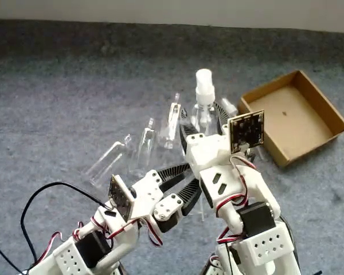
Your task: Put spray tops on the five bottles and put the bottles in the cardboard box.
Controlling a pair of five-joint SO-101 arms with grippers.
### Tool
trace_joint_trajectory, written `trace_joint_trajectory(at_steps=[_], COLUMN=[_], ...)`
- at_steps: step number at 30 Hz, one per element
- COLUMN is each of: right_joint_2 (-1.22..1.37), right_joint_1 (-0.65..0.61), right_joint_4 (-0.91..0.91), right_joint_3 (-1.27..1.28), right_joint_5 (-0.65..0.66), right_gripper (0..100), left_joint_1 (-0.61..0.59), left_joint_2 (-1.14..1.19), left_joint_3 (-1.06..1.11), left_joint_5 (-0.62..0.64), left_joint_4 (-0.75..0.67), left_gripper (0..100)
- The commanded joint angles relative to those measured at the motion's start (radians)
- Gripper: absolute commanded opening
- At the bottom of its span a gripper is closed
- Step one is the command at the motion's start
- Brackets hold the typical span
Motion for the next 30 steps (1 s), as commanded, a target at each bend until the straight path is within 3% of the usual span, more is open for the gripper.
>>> trace_joint_trajectory(at_steps=[1, 5, 10, 17, 30], right_joint_2=[0.004, 0.002, 0.002, 0.002, 0.002], right_joint_1=[-0.021, -0.064, -0.122, -0.12, -0.122], right_joint_4=[-0.004, -0.004, 0.002, 0.004, 0.004], right_joint_3=[-0.073, -0.074, -0.09, -0.108, -0.104], right_joint_5=[-0.009, -0.005, -0.003, -0.003, -0.003], right_gripper=[14.6, 14.6, 14.6, 14.6, 14.6], left_joint_1=[0.012, -0.001, -0.097, -0.17, -0.285], left_joint_2=[-0.002, -0.001, -0.001, 0.001, -0.001], left_joint_3=[0.024, 0.024, 0.024, 0.025, 0.025], left_joint_5=[0.009, 0.009, 0.009, 0.009, 0.009], left_joint_4=[-0.043, -0.043, -0.041, 0.041, 0.043], left_gripper=[1, 1, 1, 1, 1])
